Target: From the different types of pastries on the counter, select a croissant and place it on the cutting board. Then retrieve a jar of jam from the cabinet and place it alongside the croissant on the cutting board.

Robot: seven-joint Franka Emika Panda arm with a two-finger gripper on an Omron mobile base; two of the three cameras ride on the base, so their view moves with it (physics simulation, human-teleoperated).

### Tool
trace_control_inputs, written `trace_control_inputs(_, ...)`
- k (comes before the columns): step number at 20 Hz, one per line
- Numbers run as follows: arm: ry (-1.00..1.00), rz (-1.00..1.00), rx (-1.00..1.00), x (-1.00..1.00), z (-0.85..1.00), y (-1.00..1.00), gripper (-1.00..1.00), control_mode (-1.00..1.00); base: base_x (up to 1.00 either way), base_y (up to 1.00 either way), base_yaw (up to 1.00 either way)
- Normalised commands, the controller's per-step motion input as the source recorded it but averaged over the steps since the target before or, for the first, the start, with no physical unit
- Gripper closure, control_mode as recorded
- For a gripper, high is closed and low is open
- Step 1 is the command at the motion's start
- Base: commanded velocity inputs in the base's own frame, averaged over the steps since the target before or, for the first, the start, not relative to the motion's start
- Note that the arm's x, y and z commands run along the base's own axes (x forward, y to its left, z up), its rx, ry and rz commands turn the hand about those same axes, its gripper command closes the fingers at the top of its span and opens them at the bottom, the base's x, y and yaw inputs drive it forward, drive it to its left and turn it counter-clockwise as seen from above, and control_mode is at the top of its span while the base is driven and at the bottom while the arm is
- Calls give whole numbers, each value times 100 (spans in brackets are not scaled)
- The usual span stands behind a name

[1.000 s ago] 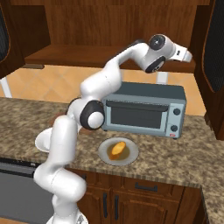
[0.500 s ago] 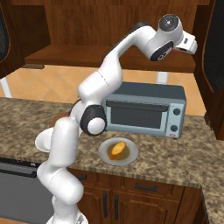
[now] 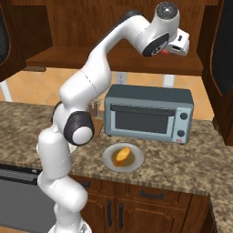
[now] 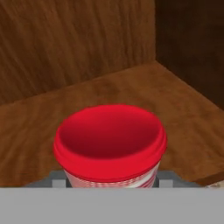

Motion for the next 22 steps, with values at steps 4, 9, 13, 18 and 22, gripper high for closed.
trace_control_inputs(4,-21,0,-13,-66,-37,100,100,-100,0,0,0)
trace_control_inputs(9,-32,-3,-15,-81,-77,100,100,-100,0,0,0)
trace_control_inputs(13,-27,3,-5,-85,-1,72,100,-100,0,0,0)
trace_control_inputs(18,-8,13,-1,-83,13,75,100,-100,0,0,0)
trace_control_inputs(22,-10,13,-10,-80,0,74,100,-100,0,0,0)
